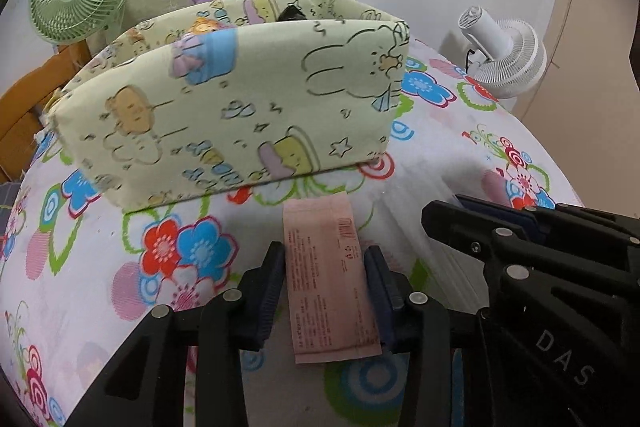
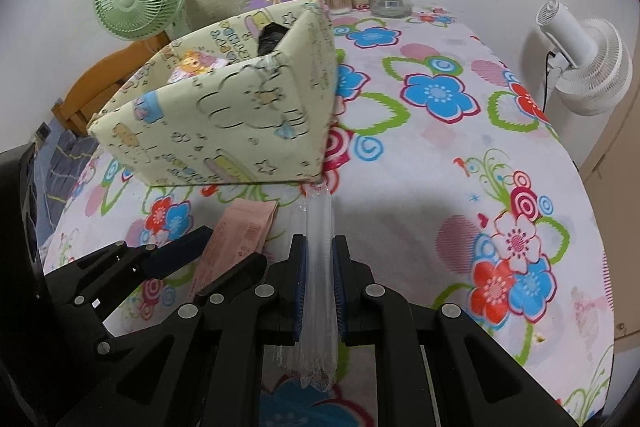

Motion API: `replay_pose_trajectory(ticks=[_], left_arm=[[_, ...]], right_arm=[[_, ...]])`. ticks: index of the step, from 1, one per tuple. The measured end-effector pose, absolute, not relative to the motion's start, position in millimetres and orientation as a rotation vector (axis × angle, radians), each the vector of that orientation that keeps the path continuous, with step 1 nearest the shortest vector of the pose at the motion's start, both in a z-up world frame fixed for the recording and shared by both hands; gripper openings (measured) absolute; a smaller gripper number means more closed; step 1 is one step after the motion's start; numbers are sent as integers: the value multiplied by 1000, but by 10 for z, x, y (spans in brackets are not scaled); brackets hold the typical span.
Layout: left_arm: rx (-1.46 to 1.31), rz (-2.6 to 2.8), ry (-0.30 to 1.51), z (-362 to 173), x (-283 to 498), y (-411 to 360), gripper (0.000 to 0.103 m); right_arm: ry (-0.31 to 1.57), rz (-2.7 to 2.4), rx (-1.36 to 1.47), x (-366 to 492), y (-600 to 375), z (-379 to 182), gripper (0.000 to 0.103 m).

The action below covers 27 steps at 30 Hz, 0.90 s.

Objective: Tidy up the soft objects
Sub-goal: 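Lift the pink packet and clear bag and carry both over the fabric box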

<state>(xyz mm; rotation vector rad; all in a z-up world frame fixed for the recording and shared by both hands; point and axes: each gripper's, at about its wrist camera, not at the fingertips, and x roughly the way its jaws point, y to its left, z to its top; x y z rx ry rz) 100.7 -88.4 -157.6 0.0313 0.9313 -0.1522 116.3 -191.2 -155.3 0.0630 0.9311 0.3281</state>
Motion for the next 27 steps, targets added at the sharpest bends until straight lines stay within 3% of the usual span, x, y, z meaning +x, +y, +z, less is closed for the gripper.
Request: replay_pose_trajectory(ticks=[27], left_arm=[[-3, -117, 817, -1043, 510, -483, 41]], right_arm=[[831, 368, -7, 719, -1436, -1118, 15]])
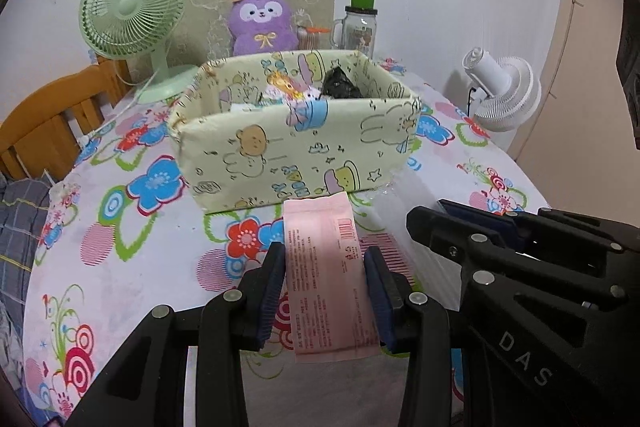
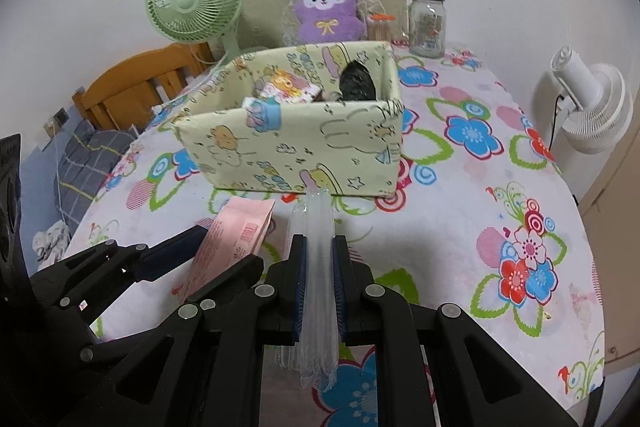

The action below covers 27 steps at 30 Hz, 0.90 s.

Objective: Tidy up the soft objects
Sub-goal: 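Lift the pink packet and clear bag and carry both over the fabric box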

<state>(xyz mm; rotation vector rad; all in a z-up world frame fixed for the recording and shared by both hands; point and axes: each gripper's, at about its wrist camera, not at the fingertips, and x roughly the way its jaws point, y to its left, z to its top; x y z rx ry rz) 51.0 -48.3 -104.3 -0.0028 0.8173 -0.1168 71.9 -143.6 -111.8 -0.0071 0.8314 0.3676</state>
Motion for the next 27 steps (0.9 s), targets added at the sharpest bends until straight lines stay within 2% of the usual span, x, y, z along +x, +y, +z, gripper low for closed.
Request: replay_pose_trajectory(ticks=[27], left_arm=[[2, -87, 698, -374, 410, -348, 41]], right_arm=[[697, 391, -57, 578, -1234, -402, 15]])
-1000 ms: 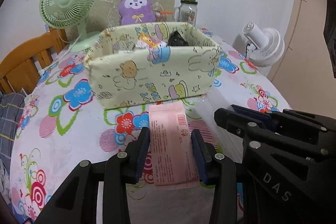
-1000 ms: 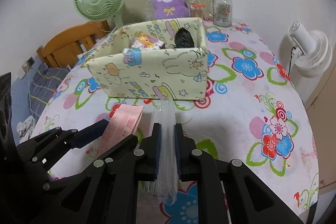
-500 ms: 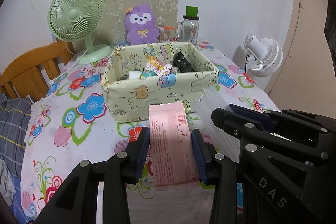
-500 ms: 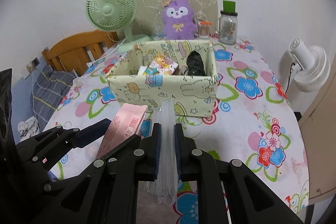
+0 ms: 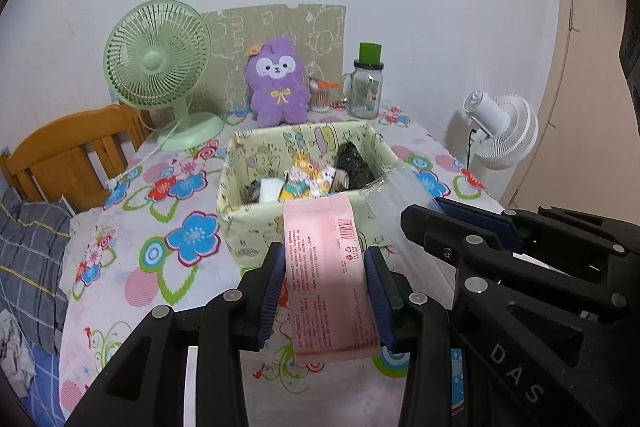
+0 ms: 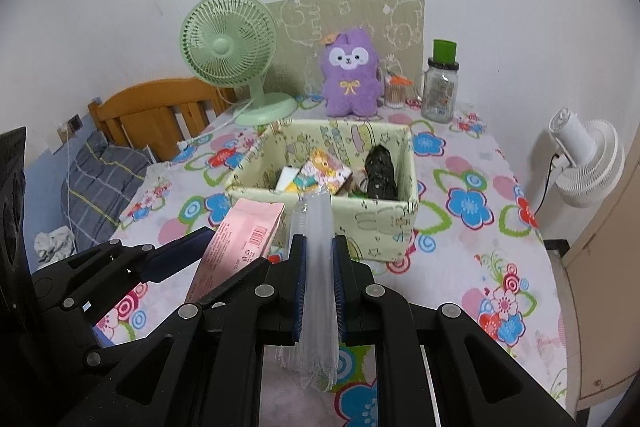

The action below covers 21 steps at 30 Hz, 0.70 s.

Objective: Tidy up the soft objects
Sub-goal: 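Lift the pink packet and clear bag and carry both over the fabric box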

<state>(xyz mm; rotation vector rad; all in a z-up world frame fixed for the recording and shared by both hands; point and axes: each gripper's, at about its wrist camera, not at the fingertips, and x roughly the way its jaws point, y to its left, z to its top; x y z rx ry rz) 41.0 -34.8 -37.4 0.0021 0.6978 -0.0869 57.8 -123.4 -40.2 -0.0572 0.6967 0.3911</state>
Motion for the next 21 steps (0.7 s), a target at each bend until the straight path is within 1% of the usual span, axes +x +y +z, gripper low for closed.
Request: replay_pose_trajectory(ticks=[21], left_arm=[[4, -93, 650, -107, 749, -306, 41]], right_arm=[[642, 384, -56, 849, -1180, -83, 15]])
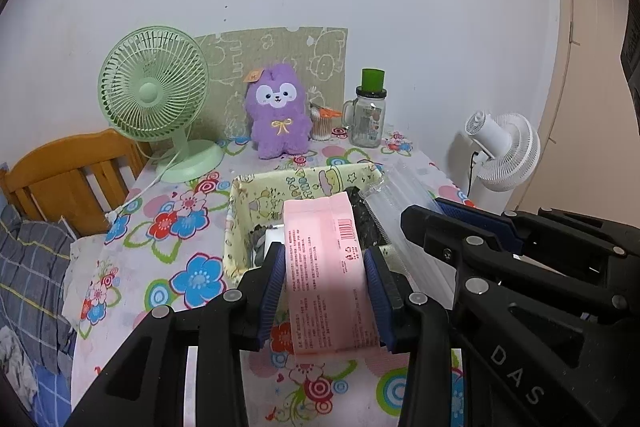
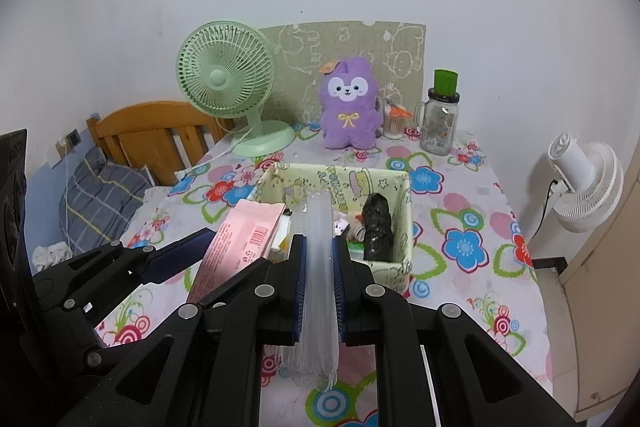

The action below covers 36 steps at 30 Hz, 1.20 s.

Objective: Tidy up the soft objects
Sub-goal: 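Lift the pink packet and clear bag and carry both over the fabric box, then lower the pink packet and clear bag into the box and open both grippers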

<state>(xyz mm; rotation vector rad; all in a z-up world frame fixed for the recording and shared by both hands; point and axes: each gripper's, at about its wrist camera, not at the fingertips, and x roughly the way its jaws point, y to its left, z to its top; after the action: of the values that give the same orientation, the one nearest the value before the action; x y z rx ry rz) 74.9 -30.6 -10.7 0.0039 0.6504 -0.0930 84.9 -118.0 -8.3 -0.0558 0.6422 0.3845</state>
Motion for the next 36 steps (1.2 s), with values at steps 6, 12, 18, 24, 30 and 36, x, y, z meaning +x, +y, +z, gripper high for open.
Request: replay_pose_trajectory(ticks=[6, 12, 18, 24, 30, 36], left_arm=[[6, -96, 652, -101, 877, -330, 41], [6, -100, 673, -159, 1071, -332, 41], [0, -102, 685, -210, 1244, -303, 41], [-22, -104, 711, -301, 1438, -240, 41], [-43, -97, 740, -410, 1622, -175, 42], [-30, -70, 763, -590, 1767, -119, 42]], right_arm=[[643, 379, -49, 1000, -1211, -59, 15], [657, 378, -33, 1165, -1225, -113, 15], [674, 377, -27, 1345, -1216, -158, 15], [695, 373, -24, 1549, -1180, -225, 15], [722, 363, -13, 1730, -1145, -317, 15], [756, 350, -9, 1878, -1099, -441, 15]])
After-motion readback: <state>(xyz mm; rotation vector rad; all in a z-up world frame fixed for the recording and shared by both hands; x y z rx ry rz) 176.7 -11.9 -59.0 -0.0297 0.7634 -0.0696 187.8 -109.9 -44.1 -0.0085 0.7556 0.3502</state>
